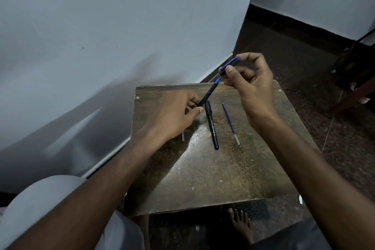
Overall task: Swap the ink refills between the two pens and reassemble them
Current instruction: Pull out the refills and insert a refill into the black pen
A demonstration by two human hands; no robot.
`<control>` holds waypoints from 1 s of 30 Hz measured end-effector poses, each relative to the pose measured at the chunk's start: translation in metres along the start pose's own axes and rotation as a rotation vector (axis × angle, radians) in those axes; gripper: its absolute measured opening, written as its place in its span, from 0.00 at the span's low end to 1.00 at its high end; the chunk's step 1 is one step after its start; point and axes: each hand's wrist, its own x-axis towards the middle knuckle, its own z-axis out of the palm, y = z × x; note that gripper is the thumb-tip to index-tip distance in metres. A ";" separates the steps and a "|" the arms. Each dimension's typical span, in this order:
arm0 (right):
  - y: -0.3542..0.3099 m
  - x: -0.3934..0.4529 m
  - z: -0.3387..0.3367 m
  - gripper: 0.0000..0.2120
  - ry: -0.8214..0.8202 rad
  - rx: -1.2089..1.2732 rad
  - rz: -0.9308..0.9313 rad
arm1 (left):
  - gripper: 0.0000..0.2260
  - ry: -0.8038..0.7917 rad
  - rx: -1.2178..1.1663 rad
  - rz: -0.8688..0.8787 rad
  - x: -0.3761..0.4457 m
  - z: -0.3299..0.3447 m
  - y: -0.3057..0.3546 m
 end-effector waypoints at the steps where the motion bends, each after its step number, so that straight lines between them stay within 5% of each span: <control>1: 0.000 -0.001 0.000 0.16 -0.010 -0.027 -0.009 | 0.04 -0.004 0.001 -0.004 0.000 0.000 0.000; 8: 0.000 0.000 -0.002 0.16 0.041 -0.046 -0.009 | 0.05 -0.013 0.005 -0.013 -0.001 -0.003 0.002; 23: 0.006 -0.005 0.002 0.15 -0.122 -0.281 -0.027 | 0.01 0.056 -0.055 0.031 0.000 -0.003 0.002; 30: 0.001 -0.007 0.006 0.14 -0.124 -0.220 -0.089 | 0.07 0.091 -0.070 0.023 -0.002 -0.002 0.005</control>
